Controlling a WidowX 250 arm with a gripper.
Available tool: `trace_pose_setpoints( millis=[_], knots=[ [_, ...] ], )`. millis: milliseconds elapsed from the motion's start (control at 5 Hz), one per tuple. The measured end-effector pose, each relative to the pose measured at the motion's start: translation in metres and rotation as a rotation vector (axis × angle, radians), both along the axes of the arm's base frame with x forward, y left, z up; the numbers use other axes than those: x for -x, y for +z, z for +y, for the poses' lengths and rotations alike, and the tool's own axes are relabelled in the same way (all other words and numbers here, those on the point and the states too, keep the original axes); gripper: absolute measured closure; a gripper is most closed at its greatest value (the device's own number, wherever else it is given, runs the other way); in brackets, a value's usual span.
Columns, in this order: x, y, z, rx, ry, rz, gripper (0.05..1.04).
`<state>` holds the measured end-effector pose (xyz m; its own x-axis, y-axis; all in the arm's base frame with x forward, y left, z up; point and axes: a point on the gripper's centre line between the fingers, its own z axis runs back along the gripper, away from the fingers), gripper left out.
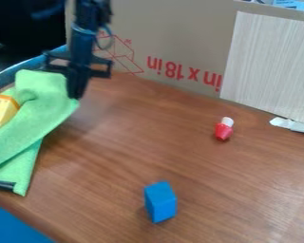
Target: Unfold the cloth from left bottom to the top rigth
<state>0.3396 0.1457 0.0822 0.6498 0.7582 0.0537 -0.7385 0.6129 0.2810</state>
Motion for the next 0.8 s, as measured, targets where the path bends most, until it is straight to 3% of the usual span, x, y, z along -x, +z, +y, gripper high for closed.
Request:
trace_pose_setpoints(
  millis=[200, 400, 600, 800],
  knots=[
    [-0.04, -0.017, -0.013, 0.033, 0.043, 0.065, 1.027],
    [-0.058, -0.019, -0.016, 0.063, 0.076, 0.091, 1.027],
    [-0.066, -0.016, -0.03, 0.068, 0.046, 0.079, 1.028],
    [-0.061, -0.028, -0.042, 0.089, 0.007, 0.086, 1.028]
  ],
)
